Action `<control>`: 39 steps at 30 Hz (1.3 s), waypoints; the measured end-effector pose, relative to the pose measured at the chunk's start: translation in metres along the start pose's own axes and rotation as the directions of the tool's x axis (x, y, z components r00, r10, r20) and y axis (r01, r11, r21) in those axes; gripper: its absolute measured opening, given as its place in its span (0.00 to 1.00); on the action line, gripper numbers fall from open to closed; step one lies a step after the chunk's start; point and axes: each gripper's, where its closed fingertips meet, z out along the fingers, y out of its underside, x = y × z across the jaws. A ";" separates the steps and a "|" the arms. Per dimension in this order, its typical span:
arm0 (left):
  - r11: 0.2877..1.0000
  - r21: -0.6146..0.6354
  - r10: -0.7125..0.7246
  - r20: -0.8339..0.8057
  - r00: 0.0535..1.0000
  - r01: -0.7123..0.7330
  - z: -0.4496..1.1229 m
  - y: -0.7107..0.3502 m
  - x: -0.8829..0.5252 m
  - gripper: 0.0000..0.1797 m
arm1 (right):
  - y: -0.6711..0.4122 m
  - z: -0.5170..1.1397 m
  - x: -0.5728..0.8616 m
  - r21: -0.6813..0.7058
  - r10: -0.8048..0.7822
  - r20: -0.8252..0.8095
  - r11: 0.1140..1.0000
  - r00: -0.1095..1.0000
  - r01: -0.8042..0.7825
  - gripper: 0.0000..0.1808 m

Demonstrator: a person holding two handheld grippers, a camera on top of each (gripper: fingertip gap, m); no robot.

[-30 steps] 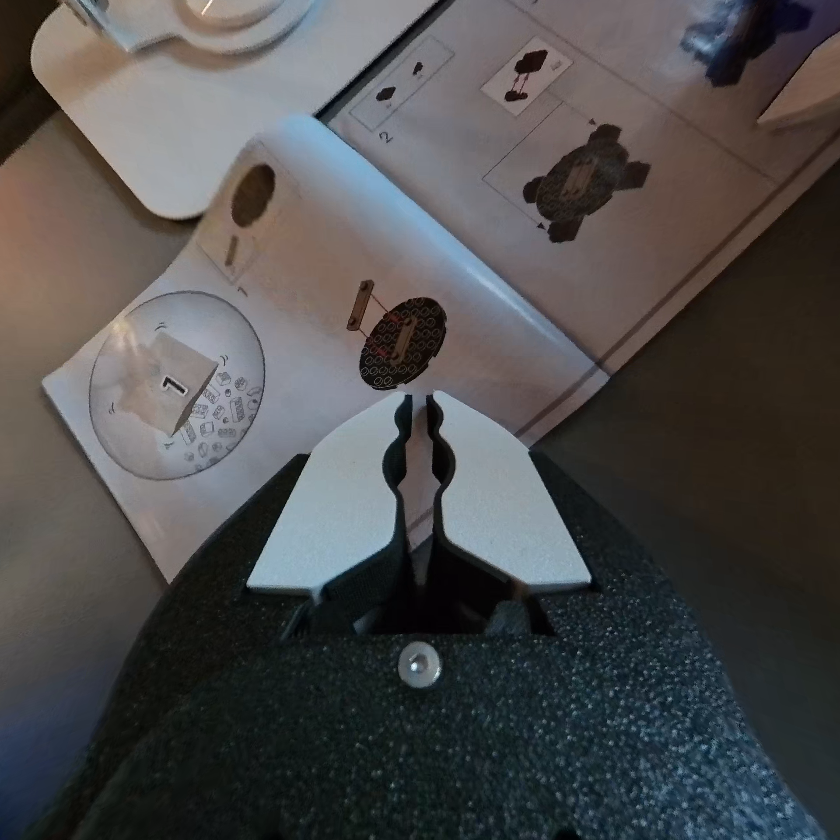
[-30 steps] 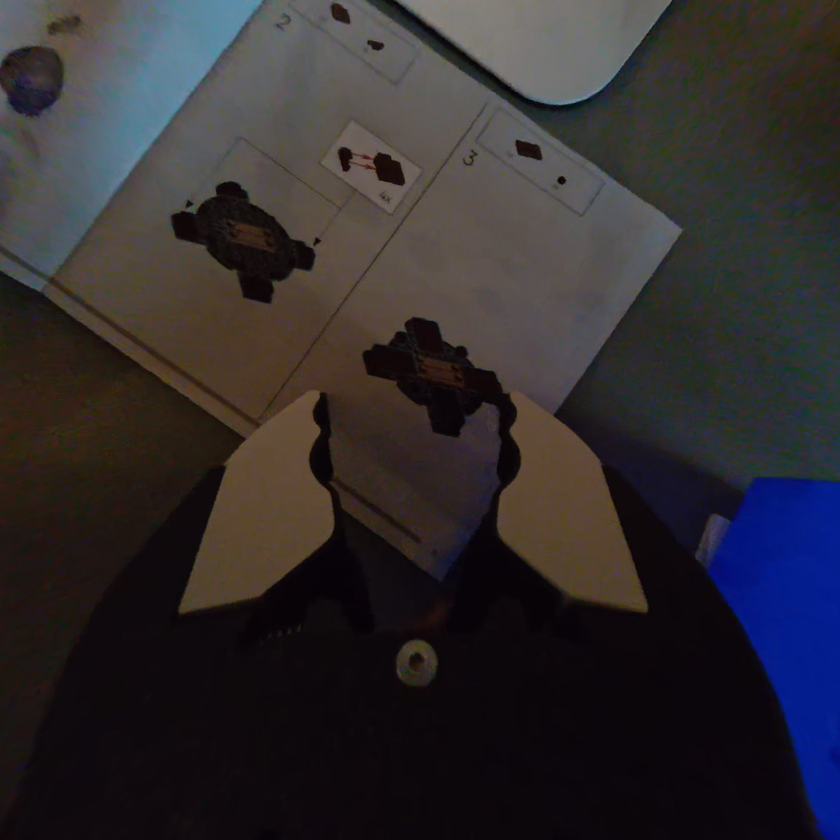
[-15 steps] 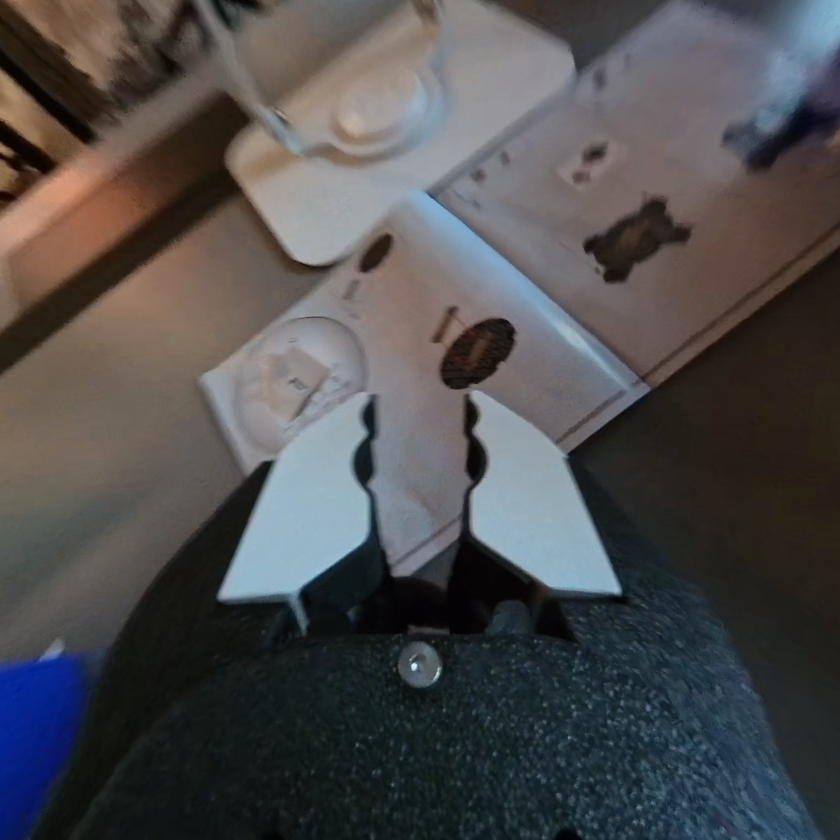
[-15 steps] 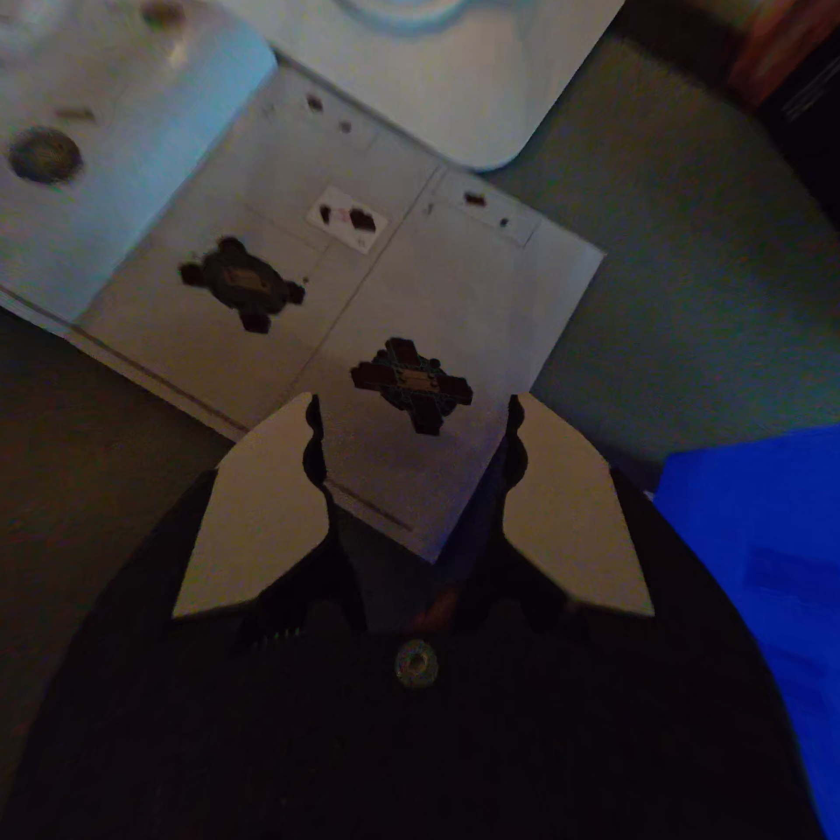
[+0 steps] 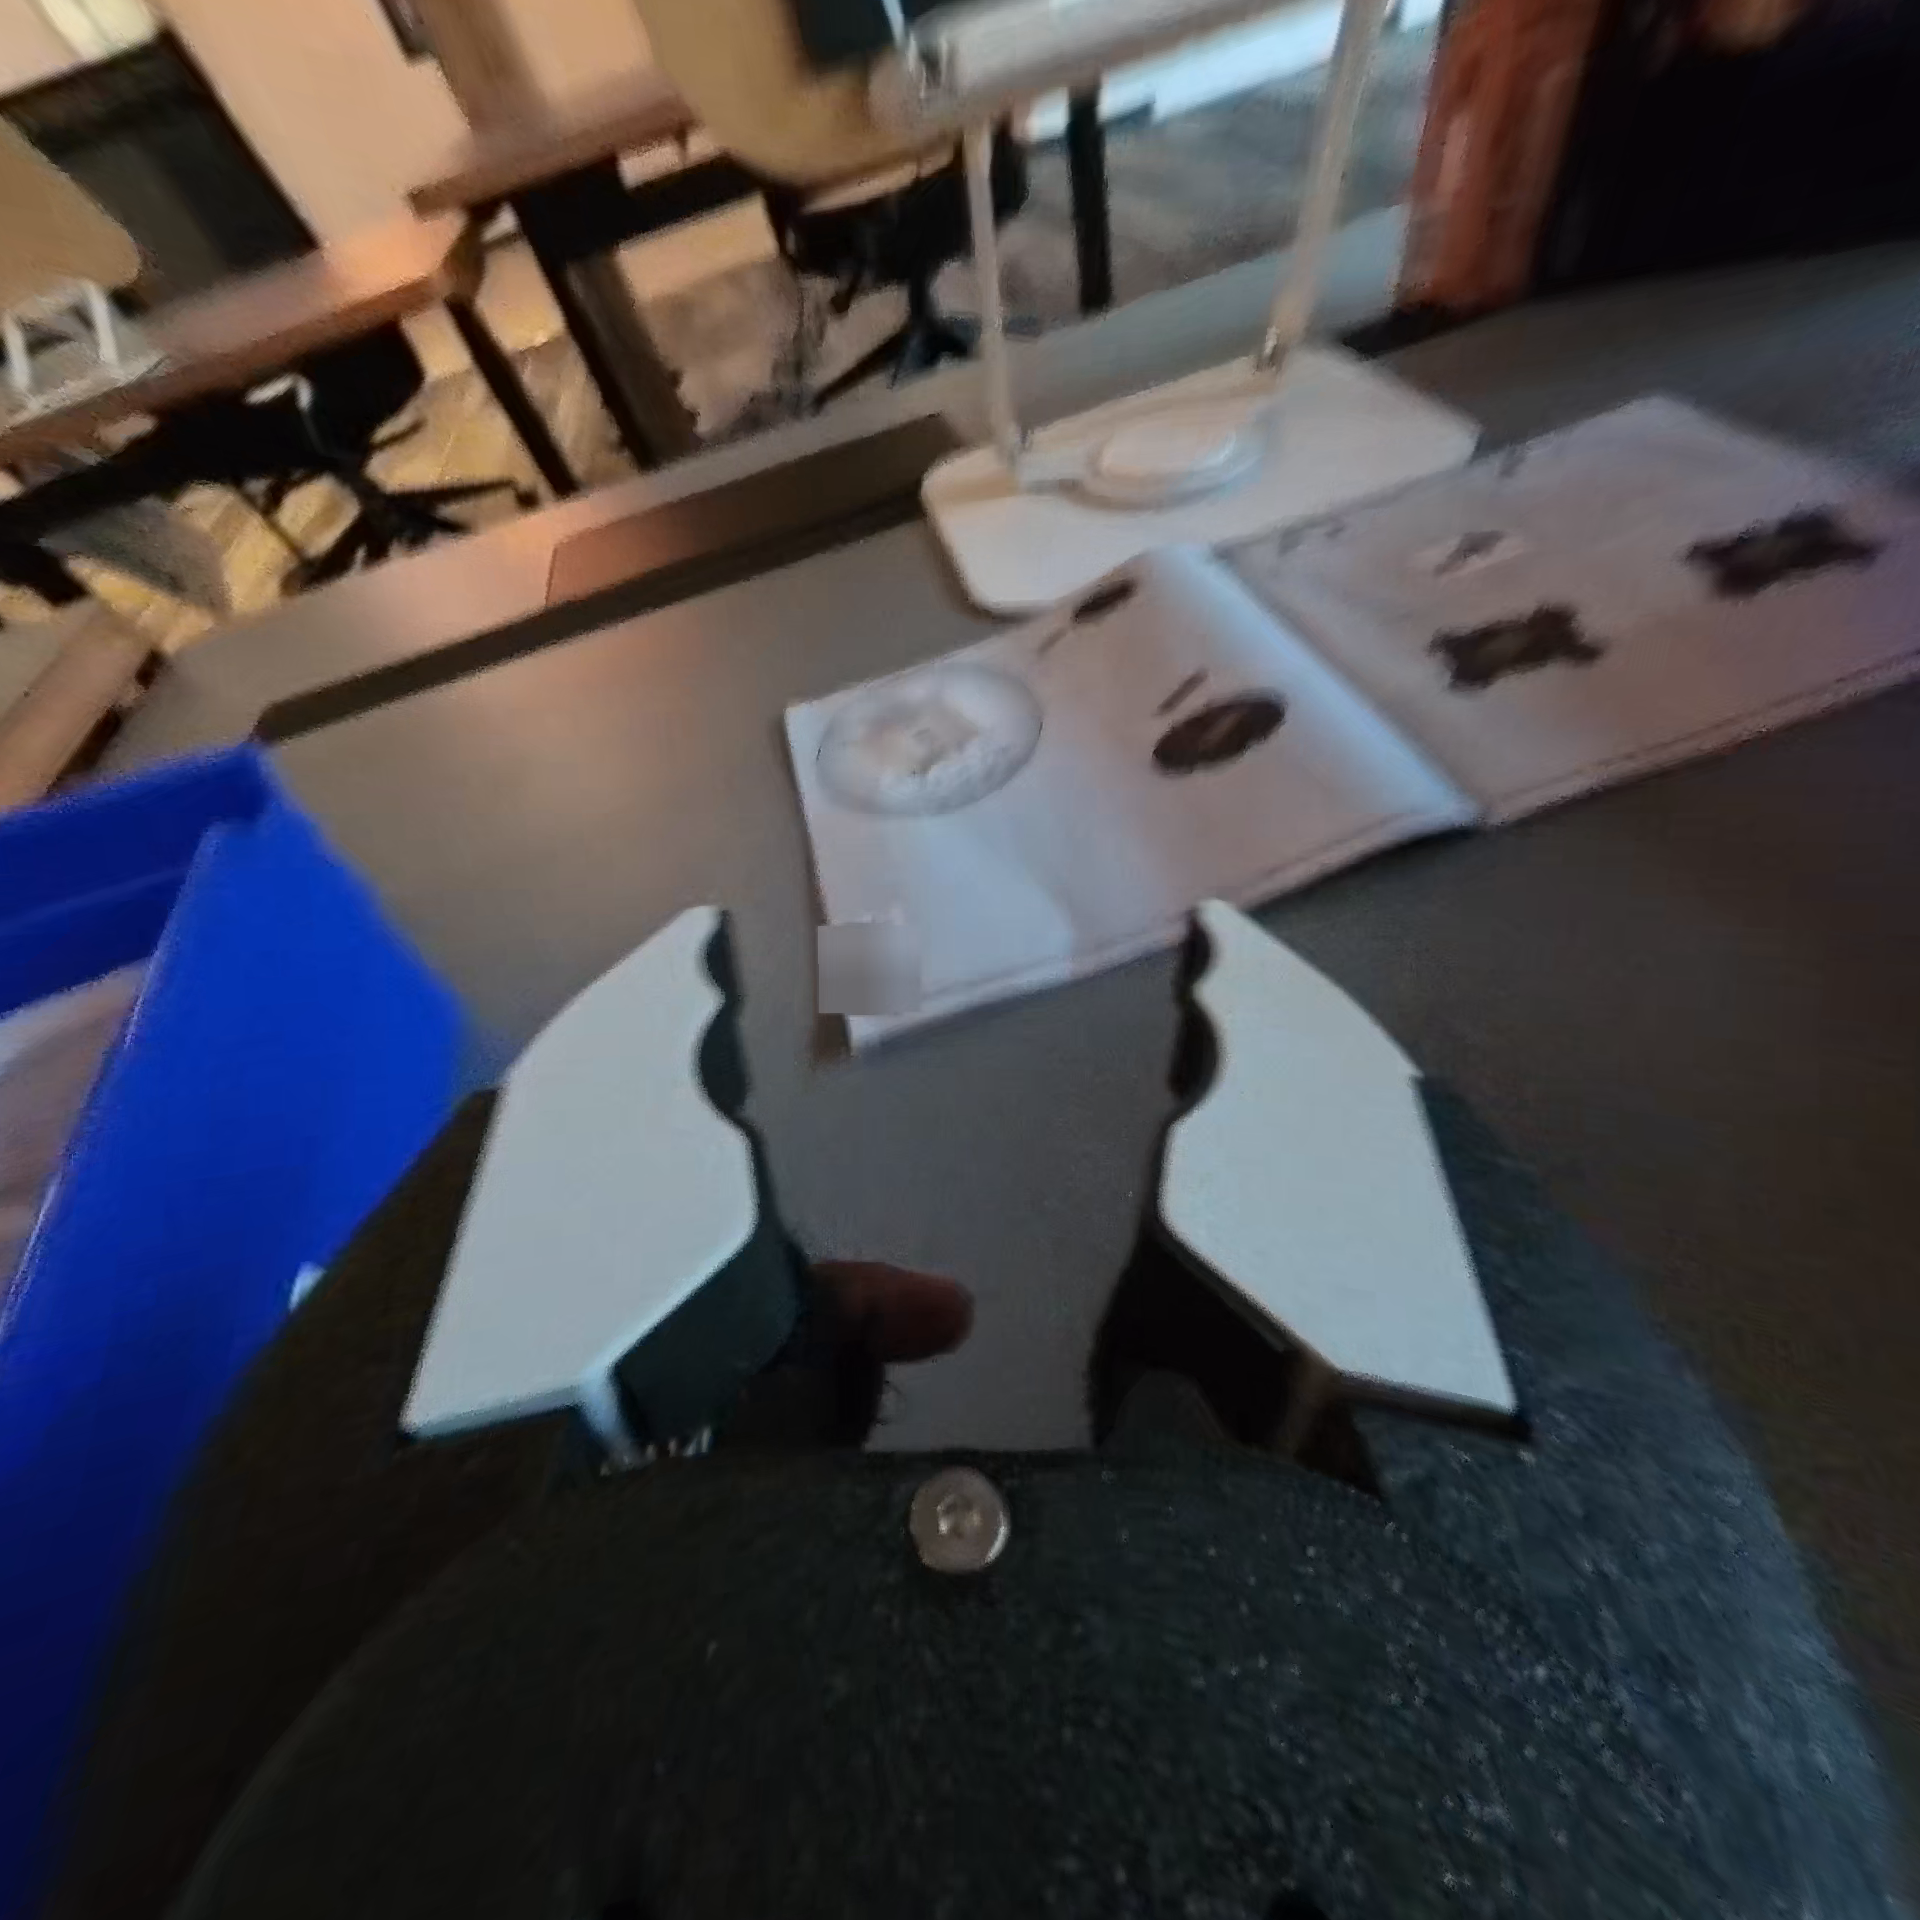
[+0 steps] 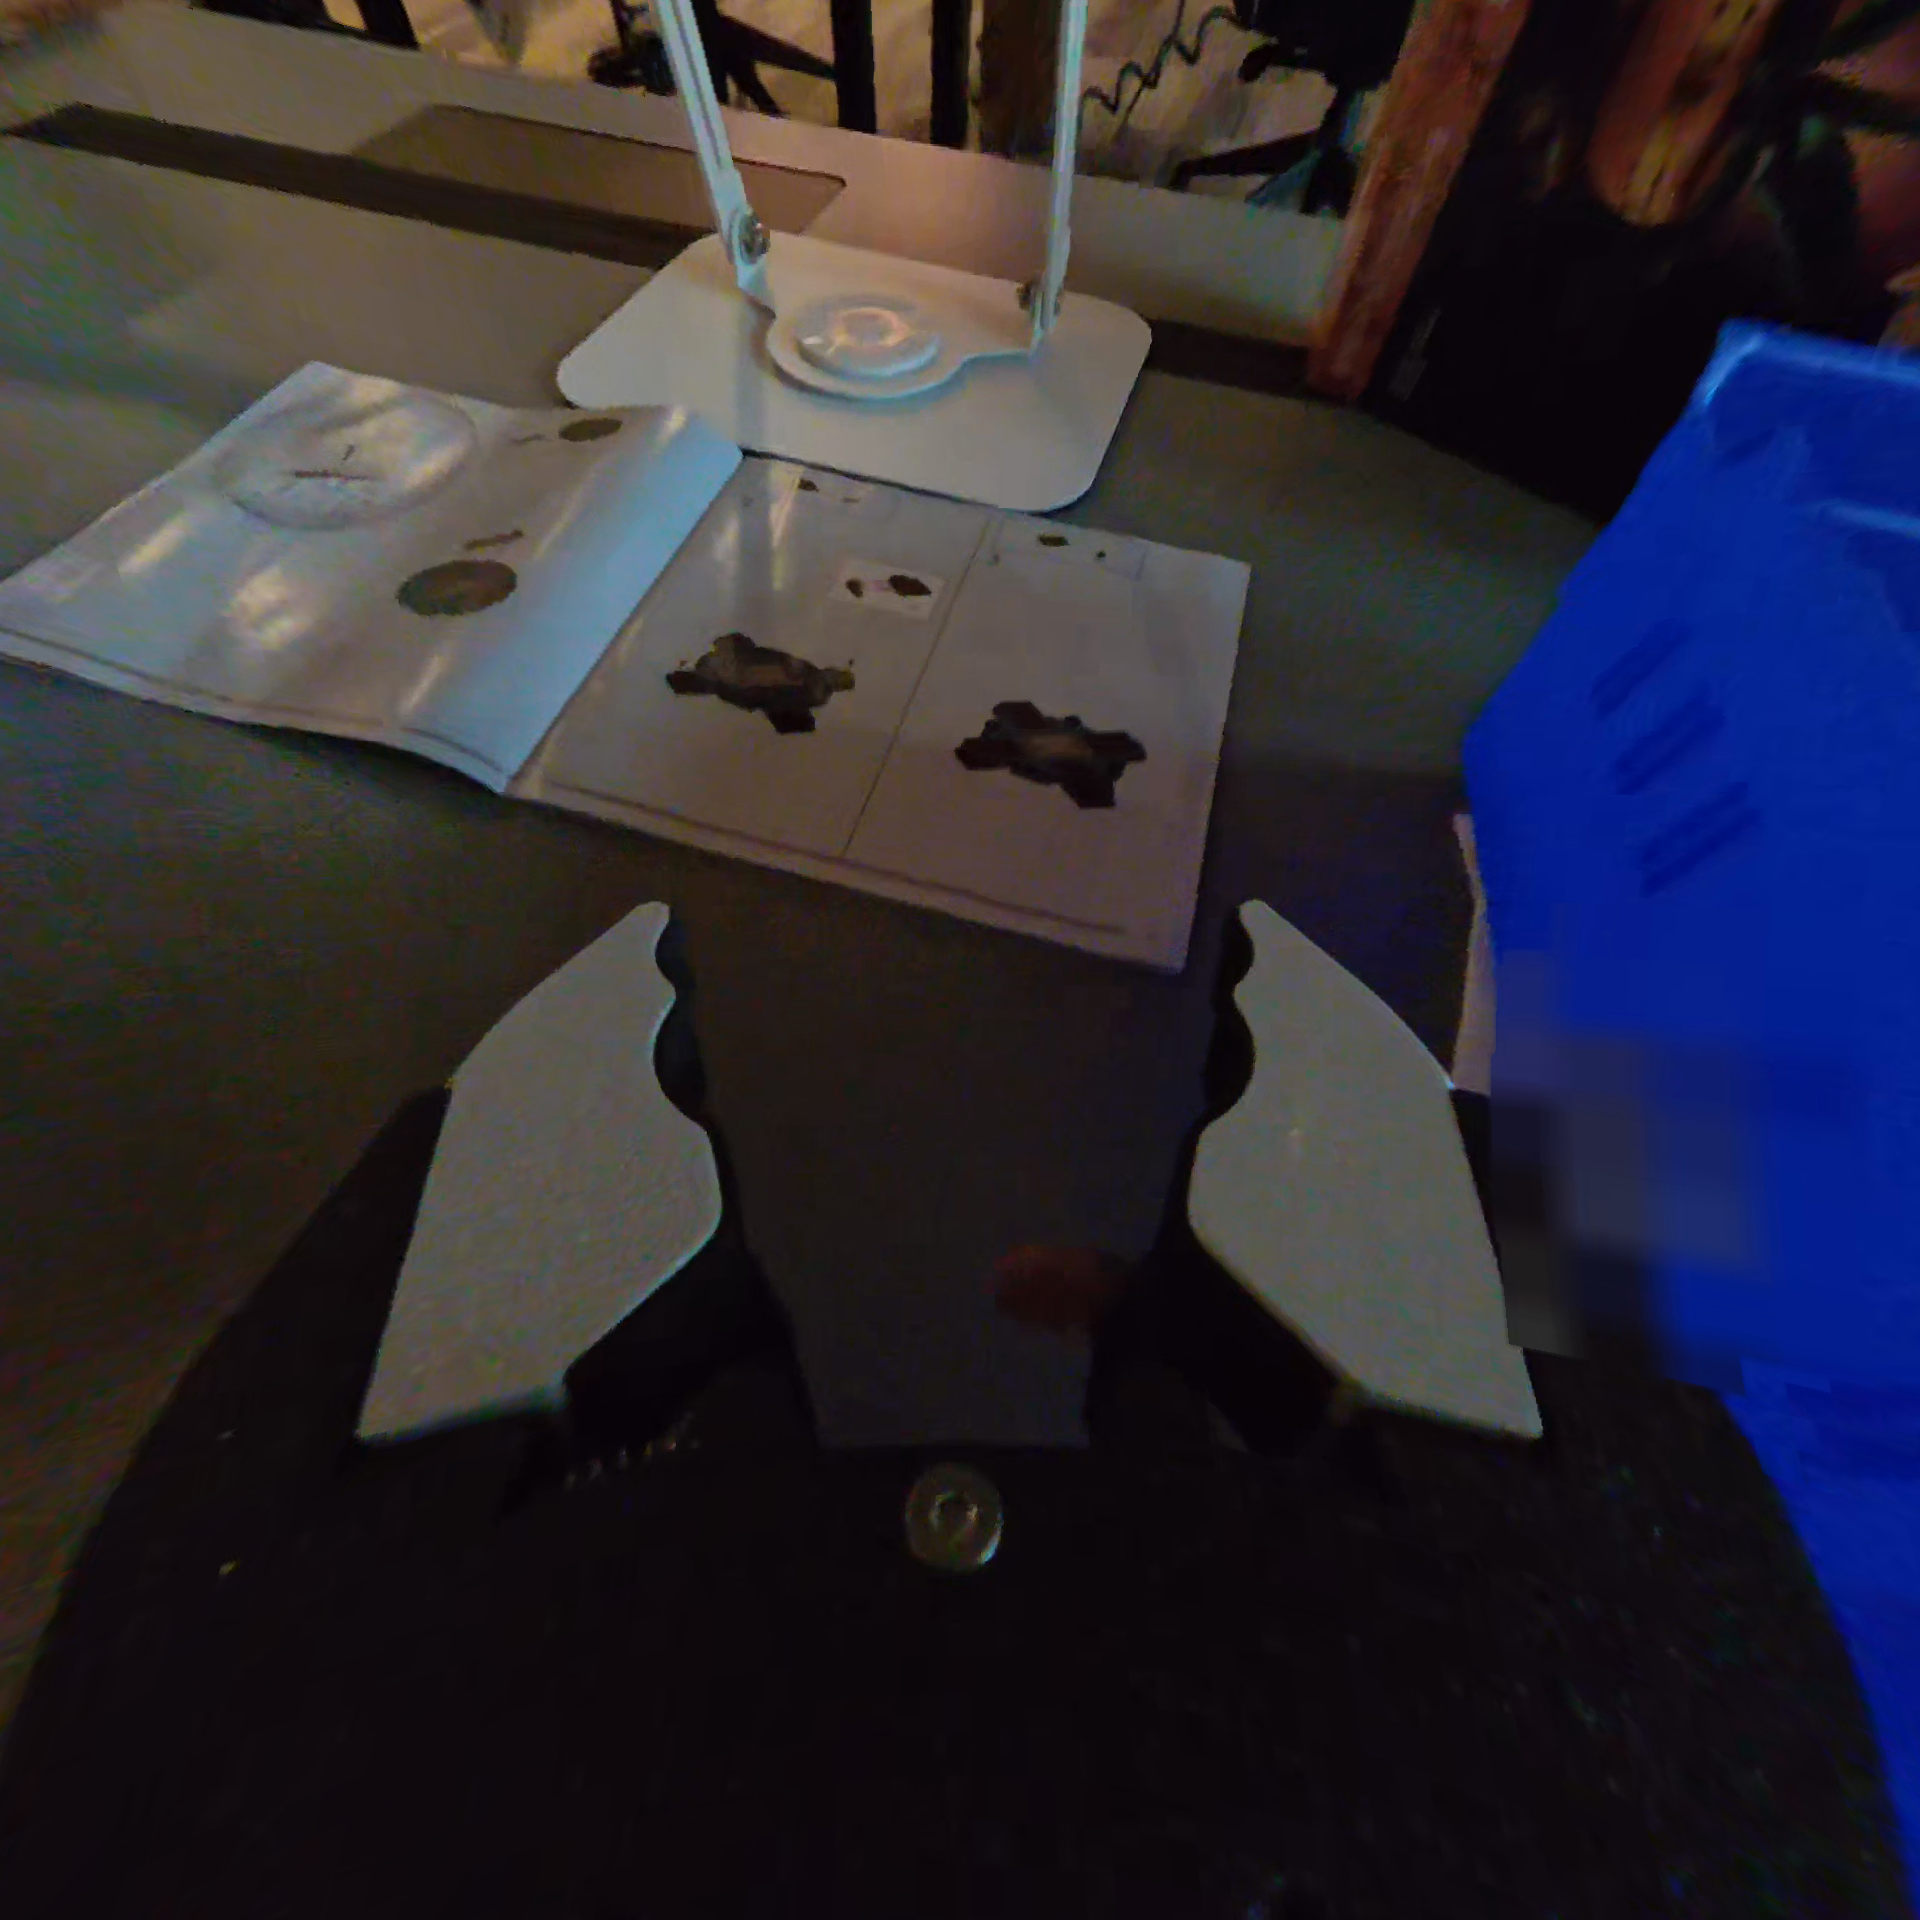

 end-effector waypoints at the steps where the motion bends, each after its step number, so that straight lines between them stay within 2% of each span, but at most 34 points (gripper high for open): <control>1: 0.999 -0.044 0.007 -0.016 1.000 -0.007 -0.004 0.009 0.002 0.39 | 0.008 0.001 -0.004 -0.017 0.010 0.016 1.000 1.000 -0.010 0.52; 3: 0.989 -0.148 -0.014 -0.095 0.995 0.000 -0.011 0.027 0.010 0.28 | 0.021 0.001 -0.007 -0.043 0.030 0.035 0.999 0.999 -0.028 0.52; 7: 0.966 -0.254 -0.106 -0.230 0.967 0.045 -0.016 0.046 0.028 0.16 | 0.018 -0.005 -0.007 -0.005 0.070 0.069 0.998 0.995 -0.070 0.46; 12: 0.950 -0.310 -0.068 -0.293 0.954 -0.028 -0.011 0.055 0.041 0.16 | 0.024 -0.002 -0.008 -0.040 0.097 0.081 0.995 0.992 -0.094 0.46; 15: 0.913 -0.400 -0.050 -0.305 0.951 -0.080 -0.004 0.070 0.047 0.17 | 0.026 -0.001 -0.008 -0.051 0.110 0.091 0.993 0.990 -0.105 0.45; 20: 0.901 -0.420 0.008 -0.230 0.973 -0.106 0.004 0.075 0.038 0.09 | 0.029 0.002 -0.011 -0.074 0.086 0.094 0.994 0.992 -0.079 0.44; 24: 0.923 -0.375 0.029 -0.169 0.985 -0.091 0.006 0.068 0.030 0.10 | 0.031 0.003 -0.012 -0.086 0.093 0.111 0.993 0.989 -0.084 0.41; 28: 0.929 -0.365 -0.023 -0.218 0.976 -0.060 0.007 0.067 0.034 0.16 | 0.036 0.006 -0.016 -0.134 0.128 0.150 0.985 0.980 -0.108 0.32; 32: 0.924 -0.381 -0.084 -0.255 0.963 -0.020 0.007 0.068 0.037 0.25 | 0.044 0.011 -0.015 -0.202 0.129 0.133 0.974 0.983 -0.100 0.32; 36: 0.903 -0.427 -0.099 -0.299 0.949 -0.040 0.008 0.076 0.044 0.33 | 0.052 0.014 -0.017 -0.258 0.061 0.097 0.966 0.993 -0.034 0.32; 39: 0.902 -0.431 -0.124 -0.308 0.943 -0.022 0.007 0.075 0.045 0.33 | 0.059 0.017 -0.017 -0.310 0.019 0.077 0.951 0.997 0.006 0.31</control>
